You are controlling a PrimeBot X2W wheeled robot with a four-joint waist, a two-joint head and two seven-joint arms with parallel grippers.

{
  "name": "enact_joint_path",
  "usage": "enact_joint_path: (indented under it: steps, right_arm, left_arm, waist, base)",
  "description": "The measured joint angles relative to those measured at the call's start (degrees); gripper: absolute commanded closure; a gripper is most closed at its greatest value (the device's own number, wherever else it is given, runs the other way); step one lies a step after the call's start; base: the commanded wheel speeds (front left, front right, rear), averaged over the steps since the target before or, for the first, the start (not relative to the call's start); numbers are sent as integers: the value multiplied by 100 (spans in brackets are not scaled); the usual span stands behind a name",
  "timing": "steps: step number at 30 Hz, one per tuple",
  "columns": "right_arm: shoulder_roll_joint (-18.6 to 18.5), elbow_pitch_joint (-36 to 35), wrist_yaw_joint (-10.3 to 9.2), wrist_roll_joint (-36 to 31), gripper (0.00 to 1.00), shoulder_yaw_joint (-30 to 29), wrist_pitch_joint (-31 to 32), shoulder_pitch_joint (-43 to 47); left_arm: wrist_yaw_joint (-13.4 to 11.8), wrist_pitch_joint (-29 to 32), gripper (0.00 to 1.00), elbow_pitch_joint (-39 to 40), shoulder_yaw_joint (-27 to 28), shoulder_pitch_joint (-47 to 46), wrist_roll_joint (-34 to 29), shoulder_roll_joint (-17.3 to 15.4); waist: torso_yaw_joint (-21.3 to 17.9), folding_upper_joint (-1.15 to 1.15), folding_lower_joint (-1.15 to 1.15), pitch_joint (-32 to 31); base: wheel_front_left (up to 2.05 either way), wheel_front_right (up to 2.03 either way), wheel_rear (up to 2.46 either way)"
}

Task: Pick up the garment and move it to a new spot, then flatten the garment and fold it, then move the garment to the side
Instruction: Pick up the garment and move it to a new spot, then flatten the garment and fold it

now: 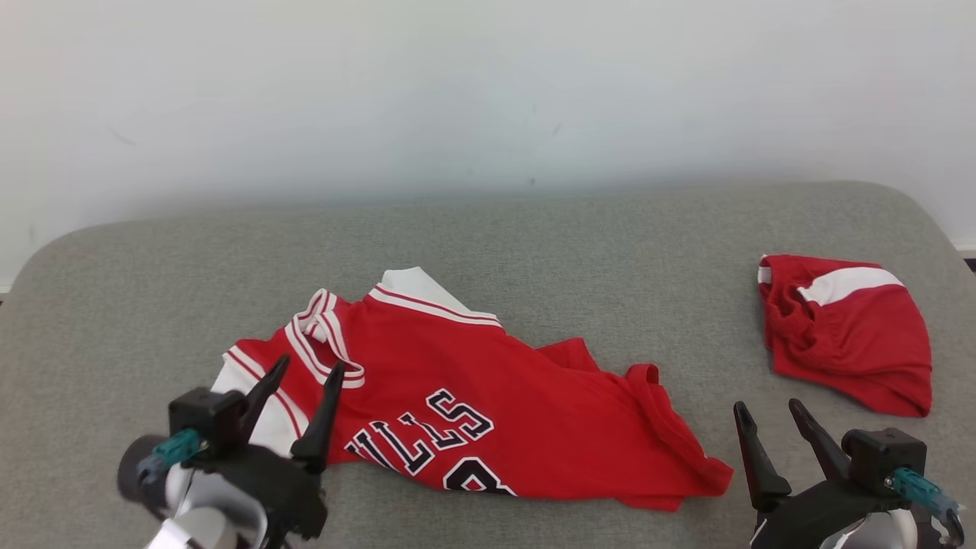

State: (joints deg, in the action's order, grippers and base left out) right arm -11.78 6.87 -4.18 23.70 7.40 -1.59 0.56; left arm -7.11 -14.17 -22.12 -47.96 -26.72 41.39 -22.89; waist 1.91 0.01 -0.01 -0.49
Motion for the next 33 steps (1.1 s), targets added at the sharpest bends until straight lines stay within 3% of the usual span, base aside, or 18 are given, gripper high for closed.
enact_joint_path:
  steps: [4, 6, 14, 23, 33]
  right_arm:
    - [-3, -118, 14, 36, 0, -15, 5, 140]
    - [-8, -174, 14, 59, 0, -19, 13, 252]
    - [-16, -330, 14, 137, 0, 52, 305, 494]
    - [-105, -394, -37, 140, 0, 62, 572, 699]
    - [-245, -366, -85, 36, 0, 137, 951, 676]
  left_arm:
    - [0, -9, 0, 189, 372, 449, -58, -200]
    - [0, -12, 0, 180, 900, 751, -176, -229]
    - [0, -19, 0, 523, 1857, 1466, -600, -62]
    - [0, -25, 0, 1017, 2610, 1852, -1123, 136]
    - [0, -25, 0, 1458, 2877, 1861, -1534, 401]
  waist:
    - [113, 0, 0, -56]
    - [200, 0, 0, -85]
    - [408, 0, 0, -45]
    - [486, 0, 1, 116]
    - [468, 0, 1, 226]
  base:
    - [0, 0, 0]
    - [0, 0, 0]
    - [0, 0, 0]
    - [0, 0, 0]
    - [0, 0, 0]
